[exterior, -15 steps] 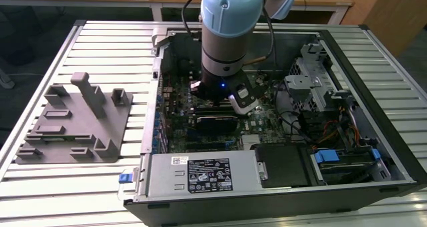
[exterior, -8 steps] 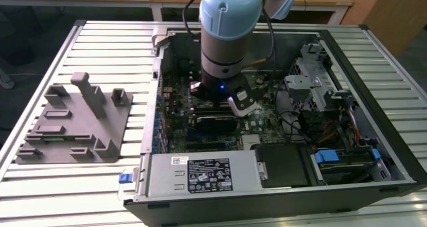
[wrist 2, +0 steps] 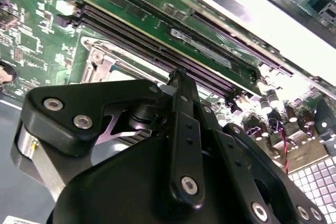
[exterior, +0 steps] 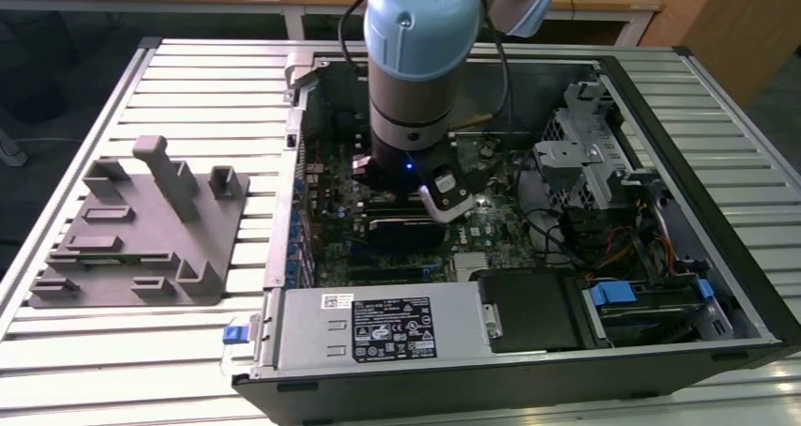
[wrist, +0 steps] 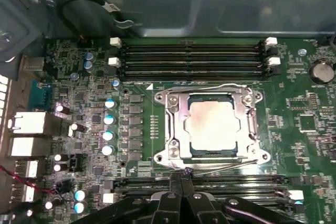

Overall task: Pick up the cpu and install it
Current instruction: 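Install the second cpu locking lever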

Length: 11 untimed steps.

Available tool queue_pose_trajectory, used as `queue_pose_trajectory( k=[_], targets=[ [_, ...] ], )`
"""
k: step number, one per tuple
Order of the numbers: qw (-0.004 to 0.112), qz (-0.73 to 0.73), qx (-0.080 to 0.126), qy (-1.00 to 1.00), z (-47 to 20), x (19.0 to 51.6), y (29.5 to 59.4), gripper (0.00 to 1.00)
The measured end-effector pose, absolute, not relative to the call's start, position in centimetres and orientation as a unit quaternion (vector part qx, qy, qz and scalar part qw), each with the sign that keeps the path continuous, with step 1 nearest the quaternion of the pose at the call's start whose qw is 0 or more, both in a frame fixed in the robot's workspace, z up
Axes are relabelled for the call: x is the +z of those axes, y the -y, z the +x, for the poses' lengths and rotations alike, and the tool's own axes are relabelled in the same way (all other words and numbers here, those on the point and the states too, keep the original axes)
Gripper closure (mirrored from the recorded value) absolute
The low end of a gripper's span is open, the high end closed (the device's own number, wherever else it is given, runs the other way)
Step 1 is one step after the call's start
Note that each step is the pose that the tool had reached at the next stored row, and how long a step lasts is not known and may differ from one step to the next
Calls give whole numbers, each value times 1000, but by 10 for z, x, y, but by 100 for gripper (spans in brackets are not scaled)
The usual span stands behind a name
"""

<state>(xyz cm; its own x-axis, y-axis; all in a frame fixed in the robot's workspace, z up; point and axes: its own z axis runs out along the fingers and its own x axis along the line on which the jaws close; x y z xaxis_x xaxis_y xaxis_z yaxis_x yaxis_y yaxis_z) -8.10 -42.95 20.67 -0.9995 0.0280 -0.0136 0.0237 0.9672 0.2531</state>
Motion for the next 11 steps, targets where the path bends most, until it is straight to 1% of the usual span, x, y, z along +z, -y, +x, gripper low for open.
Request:
queue_pose_trajectory(
  k=[6,11],
  targets=[
    [9,16,131,-991,-89,204,430,89],
    [9,16,143,-989,-92,202,430,89]
  ],
)
